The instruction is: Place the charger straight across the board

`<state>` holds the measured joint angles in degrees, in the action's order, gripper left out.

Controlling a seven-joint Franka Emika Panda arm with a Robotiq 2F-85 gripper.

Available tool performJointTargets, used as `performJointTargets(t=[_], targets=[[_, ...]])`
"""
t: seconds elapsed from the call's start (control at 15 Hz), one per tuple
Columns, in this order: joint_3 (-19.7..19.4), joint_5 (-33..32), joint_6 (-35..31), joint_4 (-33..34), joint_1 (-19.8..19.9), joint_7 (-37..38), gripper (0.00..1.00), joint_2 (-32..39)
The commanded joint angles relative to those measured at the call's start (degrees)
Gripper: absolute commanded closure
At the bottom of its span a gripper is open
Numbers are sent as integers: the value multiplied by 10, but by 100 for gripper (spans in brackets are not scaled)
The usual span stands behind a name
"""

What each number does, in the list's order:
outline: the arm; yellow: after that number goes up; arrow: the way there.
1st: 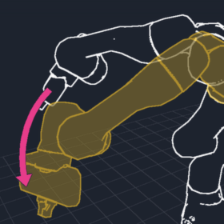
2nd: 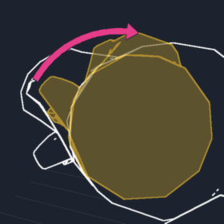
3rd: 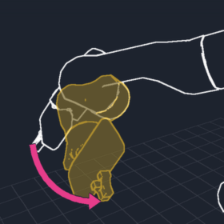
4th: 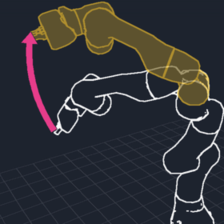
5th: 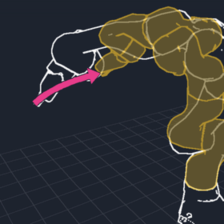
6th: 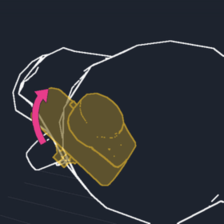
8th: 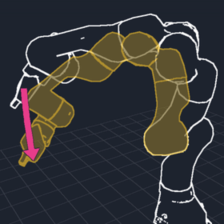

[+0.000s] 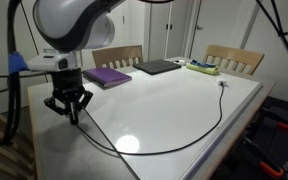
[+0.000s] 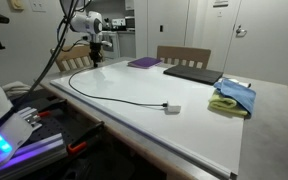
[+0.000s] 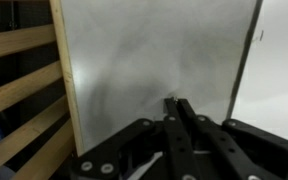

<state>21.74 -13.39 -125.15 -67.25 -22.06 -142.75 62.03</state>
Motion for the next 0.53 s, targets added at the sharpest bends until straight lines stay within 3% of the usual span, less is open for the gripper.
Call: performJointTargets(t=[0.0, 0.27, 0.47], targets=[[-15, 13, 22, 102, -18, -41, 59, 47], [-15, 40, 61, 145, -11, -53, 31, 54], [-14, 79, 144, 179, -6, -37, 11, 47]])
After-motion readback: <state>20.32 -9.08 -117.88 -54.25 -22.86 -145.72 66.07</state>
